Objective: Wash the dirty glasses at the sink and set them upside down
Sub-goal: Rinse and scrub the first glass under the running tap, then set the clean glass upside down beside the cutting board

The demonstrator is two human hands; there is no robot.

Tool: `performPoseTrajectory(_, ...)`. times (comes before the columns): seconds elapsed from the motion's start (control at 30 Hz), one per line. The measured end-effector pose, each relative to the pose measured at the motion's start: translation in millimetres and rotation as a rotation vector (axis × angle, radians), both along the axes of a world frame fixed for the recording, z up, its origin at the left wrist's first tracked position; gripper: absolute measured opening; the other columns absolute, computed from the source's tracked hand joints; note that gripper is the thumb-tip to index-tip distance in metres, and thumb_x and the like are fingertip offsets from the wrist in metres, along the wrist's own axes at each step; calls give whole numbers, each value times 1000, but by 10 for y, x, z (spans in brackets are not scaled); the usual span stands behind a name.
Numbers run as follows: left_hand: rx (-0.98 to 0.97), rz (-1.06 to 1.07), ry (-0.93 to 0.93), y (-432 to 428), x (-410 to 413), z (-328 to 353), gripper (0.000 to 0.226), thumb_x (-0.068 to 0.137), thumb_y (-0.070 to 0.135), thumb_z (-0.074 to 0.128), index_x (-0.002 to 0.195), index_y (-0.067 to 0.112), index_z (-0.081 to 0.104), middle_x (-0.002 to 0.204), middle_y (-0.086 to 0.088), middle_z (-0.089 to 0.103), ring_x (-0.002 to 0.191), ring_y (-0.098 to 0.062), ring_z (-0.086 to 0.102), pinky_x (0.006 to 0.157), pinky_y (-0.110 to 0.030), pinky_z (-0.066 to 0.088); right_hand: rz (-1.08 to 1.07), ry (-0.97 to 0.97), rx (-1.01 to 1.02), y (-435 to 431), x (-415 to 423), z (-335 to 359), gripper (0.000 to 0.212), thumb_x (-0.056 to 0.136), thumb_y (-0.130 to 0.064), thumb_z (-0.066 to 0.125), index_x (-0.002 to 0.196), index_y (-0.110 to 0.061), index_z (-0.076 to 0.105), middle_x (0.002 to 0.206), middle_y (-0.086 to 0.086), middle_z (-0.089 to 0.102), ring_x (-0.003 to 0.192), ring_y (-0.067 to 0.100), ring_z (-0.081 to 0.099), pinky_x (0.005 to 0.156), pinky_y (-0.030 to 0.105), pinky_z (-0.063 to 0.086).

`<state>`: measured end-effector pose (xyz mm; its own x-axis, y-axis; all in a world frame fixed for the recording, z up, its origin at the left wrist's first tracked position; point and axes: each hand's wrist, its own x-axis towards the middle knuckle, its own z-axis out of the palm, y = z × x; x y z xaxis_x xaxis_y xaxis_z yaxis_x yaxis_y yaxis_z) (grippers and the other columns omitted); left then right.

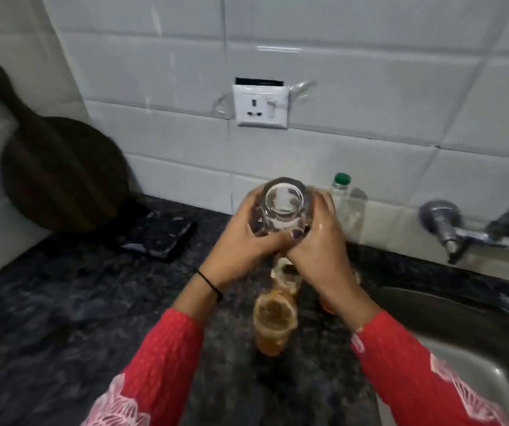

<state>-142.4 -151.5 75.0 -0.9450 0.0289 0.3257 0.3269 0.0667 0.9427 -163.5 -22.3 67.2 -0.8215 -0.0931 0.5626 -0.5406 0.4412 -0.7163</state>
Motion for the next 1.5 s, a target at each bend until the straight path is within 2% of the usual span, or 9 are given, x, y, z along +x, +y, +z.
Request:
performPoseTrajectory(0.13, -9, 197, -67, -1063, -354, -71, 62, 73, 12, 76, 128, 9, 49, 126, -13, 60, 116, -24, 59, 97, -36, 50, 149, -242, -74, -1047, -579, 22, 53, 61, -10, 82, 103, -27, 55, 95, -7, 64, 81, 1, 60, 76, 12, 49)
performPoseTrajectory(0.27, -141, 334, -171, -1914, -725, -269, 45, 85, -3, 62, 128, 3, 50, 126, -14, 59, 103, -18, 60, 77, -15, 54, 211, -349, -30, -1890, -1143, -244, 57, 57, -12, 85, 108, -20, 60, 95, -6, 66, 78, 2, 60, 72, 17, 46)
performPoseTrajectory(0.37, -156, 369, -300, -2449, -971, -422, 44, 89, -1, 57, 131, 4, 49, 128, -13, 58, 100, -14, 56, 69, -12, 49, 218, -395, 45, -2445, -1508, -476, 64, 57, -8, 85, 115, -14, 59, 105, 3, 69, 86, 12, 61, 75, 21, 46)
performPoseTrajectory(0.5, -83, 416, -425, -2944, -1314, -647, 44, 93, 1, 51, 137, 5, 45, 133, -11, 56, 105, -11, 53, 87, -24, 42, 186, -462, 15, -3053, -1931, -875, 62, 57, -2, 82, 114, -10, 57, 108, 8, 69, 94, 20, 64, 79, 24, 48)
performPoseTrajectory(0.7, -31, 362, -545, -3165, -1619, -1074, 49, 93, -5, 46, 140, 8, 41, 136, -4, 51, 121, -13, 50, 86, -23, 37, 173, -491, -48, -3496, -2268, -1457, 56, 58, 2, 82, 109, -5, 60, 106, 12, 69, 97, 22, 66, 84, 29, 52)
performPoseTrajectory(0.83, -11, 377, -599, -3194, -1651, -1282, 52, 93, -4, 48, 143, 7, 38, 144, -6, 45, 128, -16, 46, 93, -26, 36, 204, -518, -46, -3563, -2311, -1574, 54, 59, 4, 82, 107, -4, 59, 102, 5, 66, 93, 16, 62, 79, 21, 46)
performPoseTrajectory(1.1, -46, 491, -578, -3093, -1664, -1284, 43, 91, 0, 52, 134, 5, 48, 136, -12, 53, 125, -25, 50, 103, -37, 40, 261, -595, 165, -3488, -2300, -1557, 61, 69, -7, 77, 120, -3, 45, 119, 17, 59, 110, 28, 59, 96, 38, 47)
performPoseTrajectory(1.27, -37, 605, -406, -2776, -1453, -1009, 31, 90, -4, 52, 120, 2, 57, 122, -15, 61, 116, -27, 57, 101, -38, 45, 163, -626, 150, -3227, -2018, -1148, 57, 75, -18, 69, 126, -8, 45, 126, 17, 54, 115, 32, 55, 98, 39, 46)
performPoseTrajectory(1.5, 43, 437, -114, -1693, -723, -425, 28, 90, -2, 51, 94, 23, 63, 101, 0, 68, 103, -20, 64, 93, -42, 51, 201, -597, -179, -1798, -945, -150, 18, 82, -13, 65, 99, -18, 65, 87, -7, 63, 83, 13, 61, 85, 40, 53)
